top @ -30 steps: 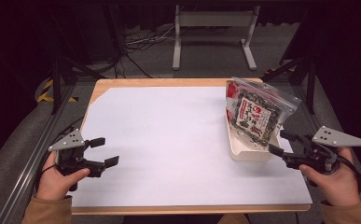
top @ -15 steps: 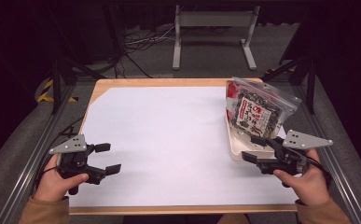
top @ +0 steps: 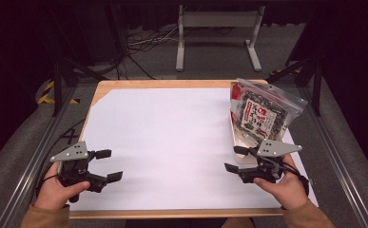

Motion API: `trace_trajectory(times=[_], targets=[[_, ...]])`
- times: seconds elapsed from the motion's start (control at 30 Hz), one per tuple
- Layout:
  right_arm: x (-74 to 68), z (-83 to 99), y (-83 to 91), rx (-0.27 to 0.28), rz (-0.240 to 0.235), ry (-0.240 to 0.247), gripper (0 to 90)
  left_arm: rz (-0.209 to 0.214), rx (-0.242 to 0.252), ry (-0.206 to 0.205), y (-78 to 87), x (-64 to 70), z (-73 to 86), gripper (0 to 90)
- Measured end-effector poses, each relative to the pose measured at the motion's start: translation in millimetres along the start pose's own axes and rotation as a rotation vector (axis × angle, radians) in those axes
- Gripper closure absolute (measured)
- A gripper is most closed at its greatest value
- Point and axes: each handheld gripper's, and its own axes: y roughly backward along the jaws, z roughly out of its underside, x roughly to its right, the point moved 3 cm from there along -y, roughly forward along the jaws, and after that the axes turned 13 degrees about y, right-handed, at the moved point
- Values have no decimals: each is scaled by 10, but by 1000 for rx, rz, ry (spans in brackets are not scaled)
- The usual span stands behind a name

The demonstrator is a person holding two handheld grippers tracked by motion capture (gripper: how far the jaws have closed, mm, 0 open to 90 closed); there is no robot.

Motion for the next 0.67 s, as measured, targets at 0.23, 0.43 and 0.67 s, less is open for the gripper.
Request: trace_trajectory(times=[0.23,0.43,0.67], targets=[[-44,114,-149,-43,-8,1,307,3,-15,-7,-4,0,56,78],[-34,193,-225,-55,2,-6,299,-8,-15,-2,3,-30,82,78],[-18,221,-245,-40,24,-5,293,-18,-8,4,-19,-23,84,65]])
